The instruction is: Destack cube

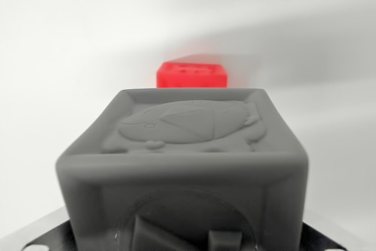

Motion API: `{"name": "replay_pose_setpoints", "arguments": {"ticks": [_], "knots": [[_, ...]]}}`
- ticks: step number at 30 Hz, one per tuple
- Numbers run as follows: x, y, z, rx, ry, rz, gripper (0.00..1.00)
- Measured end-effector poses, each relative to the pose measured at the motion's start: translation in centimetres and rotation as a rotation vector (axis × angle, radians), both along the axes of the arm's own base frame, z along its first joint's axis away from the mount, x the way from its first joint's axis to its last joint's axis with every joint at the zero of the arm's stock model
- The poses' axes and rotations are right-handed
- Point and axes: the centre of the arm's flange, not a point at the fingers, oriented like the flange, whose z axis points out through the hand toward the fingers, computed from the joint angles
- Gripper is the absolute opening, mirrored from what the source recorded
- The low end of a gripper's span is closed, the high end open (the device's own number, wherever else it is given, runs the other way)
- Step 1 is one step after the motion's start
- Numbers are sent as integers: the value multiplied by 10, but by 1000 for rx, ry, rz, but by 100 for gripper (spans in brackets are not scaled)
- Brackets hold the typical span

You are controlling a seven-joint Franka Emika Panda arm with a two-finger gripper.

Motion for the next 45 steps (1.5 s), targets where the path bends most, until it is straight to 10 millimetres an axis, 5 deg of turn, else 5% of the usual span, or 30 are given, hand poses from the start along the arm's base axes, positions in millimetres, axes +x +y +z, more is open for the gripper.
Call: {"name": "replay_pose_setpoints", "arguments": {"ticks": [45], "knots": [[53, 60, -38, 4, 14, -126, 0]]}}
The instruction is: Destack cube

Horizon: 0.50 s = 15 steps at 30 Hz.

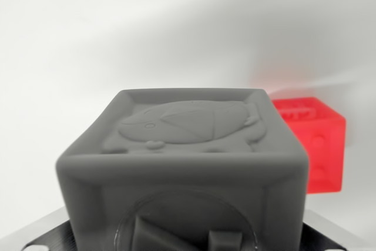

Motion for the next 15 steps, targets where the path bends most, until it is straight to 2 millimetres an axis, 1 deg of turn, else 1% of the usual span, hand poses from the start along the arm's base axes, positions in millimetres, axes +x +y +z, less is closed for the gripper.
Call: {"name": "replay_pose_setpoints", "arguments": {"ticks": [15], "knots": [[19, 21, -13, 1, -1, -44, 0]]}}
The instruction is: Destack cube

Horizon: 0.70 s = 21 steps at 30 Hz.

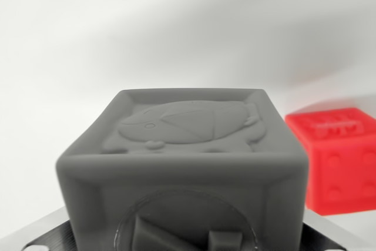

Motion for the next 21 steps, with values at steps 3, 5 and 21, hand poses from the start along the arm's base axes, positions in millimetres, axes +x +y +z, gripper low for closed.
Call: {"name": "replay_pose_setpoints", "arguments": {"ticks": [3, 5, 21], "knots": [[4, 4, -2, 1, -1, -10, 0], [6, 7, -4, 1, -1, -15, 0], [26, 28, -16, 3, -5, -61, 0]]}}
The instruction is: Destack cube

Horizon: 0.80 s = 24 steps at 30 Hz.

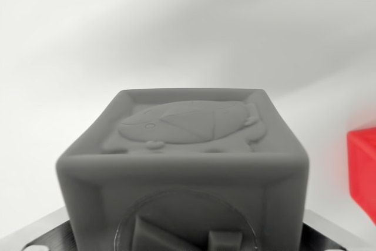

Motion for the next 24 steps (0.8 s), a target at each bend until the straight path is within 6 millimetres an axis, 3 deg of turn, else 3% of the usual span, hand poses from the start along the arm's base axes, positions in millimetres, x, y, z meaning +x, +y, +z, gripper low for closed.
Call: {"name": "replay_pose_setpoints", "arguments": {"ticks": [24], "knots": [[28, 31, -19, -1, -1, -65, 0]]}}
